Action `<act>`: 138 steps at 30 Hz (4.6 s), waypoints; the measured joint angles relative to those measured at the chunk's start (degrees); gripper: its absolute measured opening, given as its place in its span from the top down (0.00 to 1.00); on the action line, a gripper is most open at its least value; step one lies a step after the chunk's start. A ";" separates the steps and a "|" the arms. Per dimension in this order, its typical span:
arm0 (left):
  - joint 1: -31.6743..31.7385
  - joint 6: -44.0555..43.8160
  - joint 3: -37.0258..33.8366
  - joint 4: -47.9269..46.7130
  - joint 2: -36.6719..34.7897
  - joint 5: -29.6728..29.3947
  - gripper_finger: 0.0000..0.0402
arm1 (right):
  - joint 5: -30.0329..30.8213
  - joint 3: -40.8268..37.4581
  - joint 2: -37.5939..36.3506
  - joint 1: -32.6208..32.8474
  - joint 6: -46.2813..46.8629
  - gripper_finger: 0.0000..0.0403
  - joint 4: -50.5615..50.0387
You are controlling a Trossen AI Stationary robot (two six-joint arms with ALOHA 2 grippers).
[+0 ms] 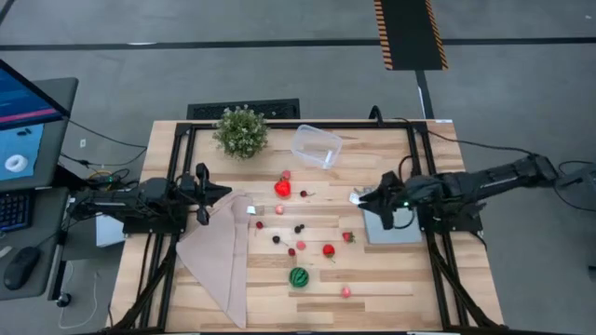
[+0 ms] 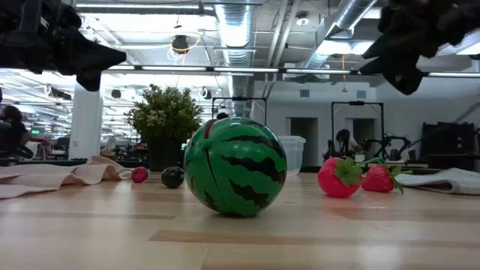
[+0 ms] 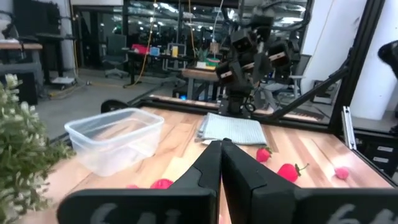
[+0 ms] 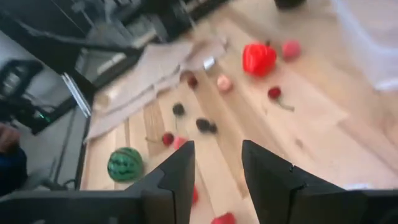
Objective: Pick and placing Produce into tupperware
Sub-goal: Put the strawberry into the transparent bin
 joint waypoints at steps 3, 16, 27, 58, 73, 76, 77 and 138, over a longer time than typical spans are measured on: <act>0.00 -0.28 0.02 0.03 0.00 0.00 1.00 | -0.18 5.20 6.32 1.47 3.50 0.62 -5.40; -0.02 -1.74 0.07 -1.79 -0.02 0.03 1.00 | -7.81 13.39 22.95 5.79 29.29 0.62 -16.80; -0.02 -3.63 0.17 -2.70 0.35 0.18 1.00 | -9.22 13.41 30.60 9.13 38.73 0.62 -14.91; 0.00 -6.84 0.15 -3.16 0.35 0.78 1.00 | -7.29 13.43 43.73 10.73 38.86 0.62 -8.63; 0.00 -6.79 0.15 -3.18 0.35 0.82 1.00 | -7.74 13.43 43.73 10.19 37.61 0.80 -8.61; -0.02 -6.79 0.13 -3.18 0.35 0.82 1.00 | -7.88 13.43 43.73 10.19 37.62 0.81 -8.61; 0.00 -6.79 0.13 -3.18 0.35 0.82 1.00 | -7.92 13.43 43.73 10.20 37.63 0.81 -8.61; -0.01 -4.74 0.09 -3.18 0.35 -0.03 1.00 | -8.72 22.05 46.37 -3.28 12.37 0.96 -4.37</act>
